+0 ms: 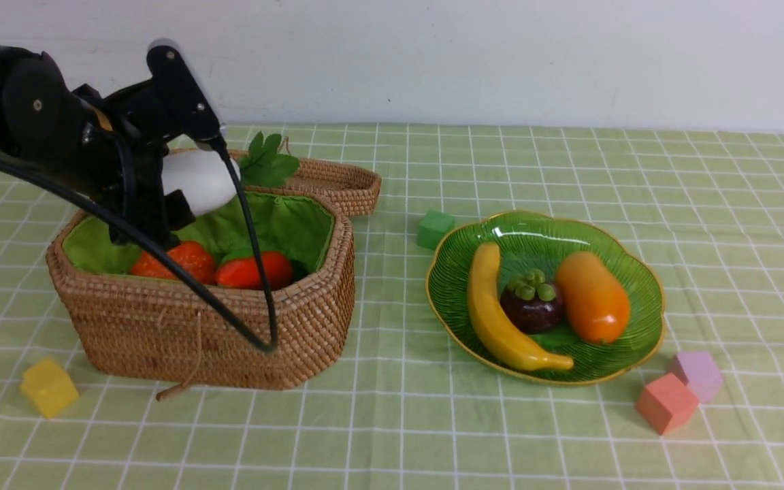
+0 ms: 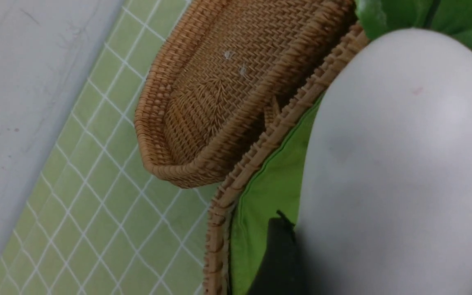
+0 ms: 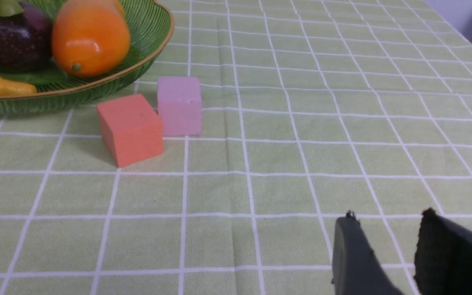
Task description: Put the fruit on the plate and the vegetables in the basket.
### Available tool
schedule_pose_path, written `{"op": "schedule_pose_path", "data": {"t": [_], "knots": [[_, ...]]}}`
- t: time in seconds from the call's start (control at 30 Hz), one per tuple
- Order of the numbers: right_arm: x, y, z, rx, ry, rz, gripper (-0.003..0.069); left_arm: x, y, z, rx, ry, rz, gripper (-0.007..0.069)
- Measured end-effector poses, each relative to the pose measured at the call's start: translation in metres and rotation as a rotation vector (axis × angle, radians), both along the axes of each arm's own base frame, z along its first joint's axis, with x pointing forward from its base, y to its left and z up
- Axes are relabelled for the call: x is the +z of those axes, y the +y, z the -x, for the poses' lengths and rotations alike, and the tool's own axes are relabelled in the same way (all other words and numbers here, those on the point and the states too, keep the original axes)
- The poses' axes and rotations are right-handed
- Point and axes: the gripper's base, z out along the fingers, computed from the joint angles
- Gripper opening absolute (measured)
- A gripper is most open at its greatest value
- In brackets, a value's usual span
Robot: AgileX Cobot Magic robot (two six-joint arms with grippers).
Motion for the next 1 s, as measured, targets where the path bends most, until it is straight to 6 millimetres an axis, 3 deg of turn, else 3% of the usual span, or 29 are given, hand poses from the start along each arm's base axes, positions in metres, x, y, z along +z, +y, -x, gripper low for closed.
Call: {"op": "schedule_pose_path", "data": {"t": [0.1,0.23,0.3,0.47,0.6,0.67,0.7,0.87,1.0], "knots": [[0.0,0.0,0.0,0.0,0.0,0.0,0.024,0.003,0.0,0.002,0.008,-0.003,0.009,0.0528],[0.0,0.0,0.0,0.0,0.0,0.0,0.024,0.017,0.0,0.011,0.031,-0.019,0.062,0.0624],[0.0,0.0,0.0,0.0,0.0,0.0,0.024,0.037,0.001,0.027,0.039,-0.031,0.1,0.0662],[0.0,0.0,0.0,0.0,0.0,0.0,0.024,0.068,0.003,0.057,0.051,-0.05,0.149,0.0641],[0.0,0.0,0.0,0.0,0.0,0.0,0.024,0.094,0.007,0.093,0.153,-0.01,0.288,0.0538],[0.0,0.0,0.0,0.0,0.0,0.0,0.024,0.108,0.011,0.127,0.257,0.068,0.392,0.0444],[0.0,0.0,0.0,0.0,0.0,0.0,0.024,0.108,0.011,0.127,0.257,0.068,0.391,0.0435],[0.0,0.0,0.0,0.0,0.0,0.0,0.024,0.134,0.027,0.205,0.478,0.128,0.518,0.0164],[0.0,0.0,0.0,0.0,0.0,0.0,0.024,0.14,0.03,0.247,0.549,0.13,0.667,0.0001]]}}
